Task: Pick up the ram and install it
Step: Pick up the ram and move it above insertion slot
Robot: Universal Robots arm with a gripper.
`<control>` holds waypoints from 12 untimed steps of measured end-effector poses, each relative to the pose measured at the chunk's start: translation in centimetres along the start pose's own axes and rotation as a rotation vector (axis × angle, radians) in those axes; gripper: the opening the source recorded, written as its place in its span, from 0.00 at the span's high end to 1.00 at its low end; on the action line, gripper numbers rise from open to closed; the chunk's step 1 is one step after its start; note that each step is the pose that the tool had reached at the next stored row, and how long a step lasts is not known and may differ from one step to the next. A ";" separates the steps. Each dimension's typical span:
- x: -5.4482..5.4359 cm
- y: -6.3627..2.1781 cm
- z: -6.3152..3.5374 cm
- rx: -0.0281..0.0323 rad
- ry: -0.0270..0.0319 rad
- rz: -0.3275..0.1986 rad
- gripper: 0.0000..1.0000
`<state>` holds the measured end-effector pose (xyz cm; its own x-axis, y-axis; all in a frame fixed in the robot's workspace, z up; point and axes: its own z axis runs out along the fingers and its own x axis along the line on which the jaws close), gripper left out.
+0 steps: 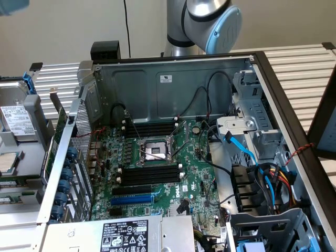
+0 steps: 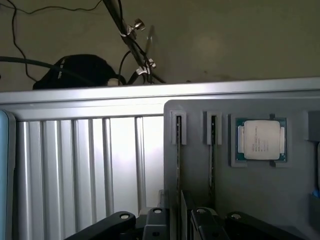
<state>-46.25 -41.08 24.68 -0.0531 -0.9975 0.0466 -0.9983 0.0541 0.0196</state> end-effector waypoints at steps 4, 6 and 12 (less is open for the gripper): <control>0.0 -0.01 0.53 0.0013 0.0011 0.000 0.76; 0.0 -0.02 0.82 0.0017 0.0017 0.000 0.76; -0.1 -0.03 1.68 0.0038 0.0032 -0.002 0.76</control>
<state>-46.25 -41.08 22.99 -0.0514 -0.9974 0.0498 -0.9985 0.0522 0.0159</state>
